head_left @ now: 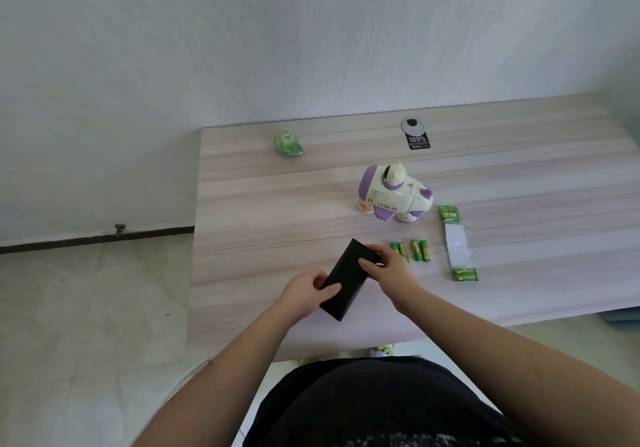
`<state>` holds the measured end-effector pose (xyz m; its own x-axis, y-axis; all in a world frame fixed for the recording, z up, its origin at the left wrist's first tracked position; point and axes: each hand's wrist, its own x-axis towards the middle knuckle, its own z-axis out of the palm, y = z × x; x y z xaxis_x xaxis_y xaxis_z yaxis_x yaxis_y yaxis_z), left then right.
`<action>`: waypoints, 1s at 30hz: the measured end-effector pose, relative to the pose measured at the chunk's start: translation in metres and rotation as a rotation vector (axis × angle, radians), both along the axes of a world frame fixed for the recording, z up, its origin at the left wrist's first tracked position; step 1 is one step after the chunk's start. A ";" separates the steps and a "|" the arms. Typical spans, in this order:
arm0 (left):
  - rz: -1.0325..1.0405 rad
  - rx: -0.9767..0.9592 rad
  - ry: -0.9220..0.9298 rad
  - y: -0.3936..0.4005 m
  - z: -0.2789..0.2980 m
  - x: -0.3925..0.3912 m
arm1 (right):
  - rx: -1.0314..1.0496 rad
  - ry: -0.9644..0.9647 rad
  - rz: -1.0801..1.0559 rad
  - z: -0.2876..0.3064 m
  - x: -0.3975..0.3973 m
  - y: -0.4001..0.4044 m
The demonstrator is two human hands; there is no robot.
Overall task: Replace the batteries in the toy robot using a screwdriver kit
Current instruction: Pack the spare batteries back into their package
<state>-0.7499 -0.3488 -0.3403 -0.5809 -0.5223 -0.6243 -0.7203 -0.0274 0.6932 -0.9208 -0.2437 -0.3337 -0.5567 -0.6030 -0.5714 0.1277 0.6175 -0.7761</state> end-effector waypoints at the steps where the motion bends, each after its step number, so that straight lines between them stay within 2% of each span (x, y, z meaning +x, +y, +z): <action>1: 0.012 0.011 0.031 0.001 0.002 -0.007 | 0.007 0.011 -0.020 0.002 0.000 0.000; 7: 0.011 -0.048 0.088 0.001 -0.007 -0.036 | 0.079 0.082 -0.132 0.009 -0.011 0.000; 13: 0.103 -0.148 0.035 -0.002 -0.023 -0.039 | 0.189 0.182 -0.327 0.002 -0.031 0.027; 18: 0.064 -0.278 -0.009 -0.005 -0.023 -0.038 | 0.347 0.450 -0.213 0.003 -0.056 0.042; 23: -0.104 -0.571 -0.180 -0.005 -0.029 -0.038 | 0.485 0.637 0.139 -0.004 -0.076 0.045; 26: -0.148 -0.674 -0.219 -0.003 -0.031 -0.038 | 0.515 0.627 0.181 -0.007 -0.086 0.046; 30: -0.037 -0.731 -0.240 0.010 -0.027 -0.042 | 0.502 0.518 0.141 -0.012 -0.097 0.047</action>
<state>-0.7916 -0.3385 -0.3672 -0.4983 -0.8335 -0.2387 -0.8447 0.4047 0.3501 -1.0181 -0.1969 -0.3452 -0.7669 -0.4236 -0.4820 -0.2854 0.8979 -0.3350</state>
